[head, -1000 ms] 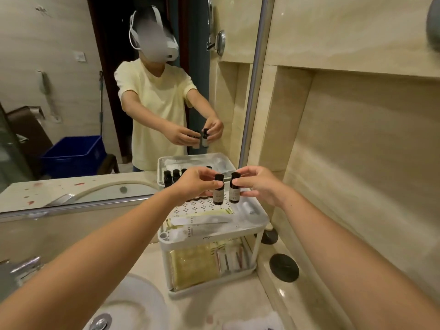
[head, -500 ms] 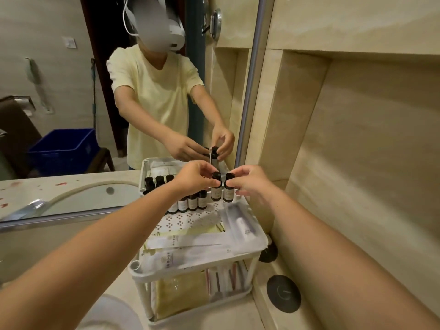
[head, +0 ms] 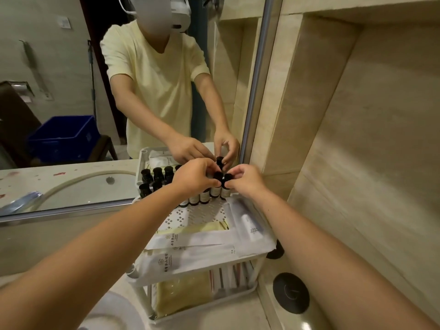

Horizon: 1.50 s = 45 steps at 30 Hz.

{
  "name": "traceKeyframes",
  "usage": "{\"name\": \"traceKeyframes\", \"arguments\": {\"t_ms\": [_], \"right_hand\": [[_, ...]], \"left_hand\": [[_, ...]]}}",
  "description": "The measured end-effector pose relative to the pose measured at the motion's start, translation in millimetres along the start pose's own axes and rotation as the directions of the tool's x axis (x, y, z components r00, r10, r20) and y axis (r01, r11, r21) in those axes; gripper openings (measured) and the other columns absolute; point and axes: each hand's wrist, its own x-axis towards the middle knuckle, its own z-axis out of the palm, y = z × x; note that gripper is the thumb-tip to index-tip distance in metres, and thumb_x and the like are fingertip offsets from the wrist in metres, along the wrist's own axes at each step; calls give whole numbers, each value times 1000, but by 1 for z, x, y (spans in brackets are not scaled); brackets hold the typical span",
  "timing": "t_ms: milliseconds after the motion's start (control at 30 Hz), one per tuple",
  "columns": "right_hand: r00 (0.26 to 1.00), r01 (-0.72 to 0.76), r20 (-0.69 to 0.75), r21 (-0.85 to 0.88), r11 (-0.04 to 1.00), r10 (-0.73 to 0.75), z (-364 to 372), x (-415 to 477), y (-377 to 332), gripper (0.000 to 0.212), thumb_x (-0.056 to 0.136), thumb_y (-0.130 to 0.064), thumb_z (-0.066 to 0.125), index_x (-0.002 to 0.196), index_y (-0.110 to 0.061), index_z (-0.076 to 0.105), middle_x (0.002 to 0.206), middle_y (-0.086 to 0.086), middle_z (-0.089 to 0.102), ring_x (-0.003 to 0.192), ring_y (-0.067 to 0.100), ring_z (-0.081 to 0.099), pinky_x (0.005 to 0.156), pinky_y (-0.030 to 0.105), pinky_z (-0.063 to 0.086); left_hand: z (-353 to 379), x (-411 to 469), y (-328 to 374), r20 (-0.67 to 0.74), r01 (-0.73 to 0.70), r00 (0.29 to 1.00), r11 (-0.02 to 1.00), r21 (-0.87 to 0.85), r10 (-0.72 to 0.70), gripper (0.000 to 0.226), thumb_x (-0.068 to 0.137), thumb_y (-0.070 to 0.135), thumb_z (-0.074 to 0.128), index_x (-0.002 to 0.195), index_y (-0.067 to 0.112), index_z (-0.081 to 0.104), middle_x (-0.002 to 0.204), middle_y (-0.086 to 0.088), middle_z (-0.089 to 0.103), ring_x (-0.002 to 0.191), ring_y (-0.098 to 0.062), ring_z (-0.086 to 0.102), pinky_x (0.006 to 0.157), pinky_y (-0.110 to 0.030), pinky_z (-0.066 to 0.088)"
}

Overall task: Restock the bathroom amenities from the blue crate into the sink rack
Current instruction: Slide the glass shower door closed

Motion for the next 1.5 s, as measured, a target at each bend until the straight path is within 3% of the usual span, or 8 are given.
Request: {"name": "traceKeyframes", "arguments": {"t_ms": [133,367,567,733,1000,1267,1400,1500], "right_hand": [[1000,-1,0,-28,1000,1,4,4,5,33,74,0,79,85,-25,61,90,1,67,91,19,66,86,35,55],[1000,1,19,-1,1000,-1,7,4,5,36,78,5,73,105,-16,65,97,0,67,95,16,64,85,30,54],[997,79,-27,18,997,-78,3,-7,2,40,79,5,71,107,-20,60,98,-6,61,98,16,62,92,37,55],[976,184,-95,-125,975,-197,-1,-30,-5,44,84,-10,68,125,-21,59,119,-3,61,107,14,58,94,37,52],[944,309,118,-635,708,-307,2,-87,-23,56,86,-18,60,141,-22,47,142,1,46,129,23,45,97,42,48],[928,362,235,-754,547,-290,31,-140,-41,55,88,-21,60,141,-21,46,140,5,45,129,27,42,97,39,44],[909,405,280,-767,497,-310,56,-169,-56,46,86,-21,59,132,-17,53,131,7,49,121,28,46,86,38,44],[887,451,317,-748,487,-335,79,-197,-67,50,85,-21,60,134,-17,52,133,7,49,125,28,45,90,39,45]], "left_hand": [[2,-2,-1,-15,-40,999,979,202,44,31,77,39,78,106,33,68,90,18,65,80,-2,57,58,-23,43],[1,-3,2,-53,-86,992,919,385,115,37,82,41,73,118,34,67,102,11,71,91,-11,64,59,-24,42],[-5,-14,7,-98,-62,990,931,359,104,44,84,39,72,126,33,63,116,12,68,104,-11,63,66,-25,46],[-14,-42,8,-175,-36,980,951,307,94,44,84,37,71,126,30,60,113,11,67,102,-10,62,71,-29,51],[-23,-99,9,-113,17,993,926,378,28,52,85,43,69,132,27,54,121,5,61,104,-15,62,76,-36,55],[-47,-172,-4,-125,116,990,872,475,-64,53,85,49,67,133,30,53,128,4,56,111,-18,59,83,-37,53],[-65,-220,-15,-162,180,980,868,463,-117,54,85,47,68,133,28,53,131,4,53,115,-18,56,85,-34,50],[-76,-262,-26,-177,233,969,864,447,-170,55,85,47,68,133,28,51,132,2,52,114,-18,55,86,-35,51]]}}
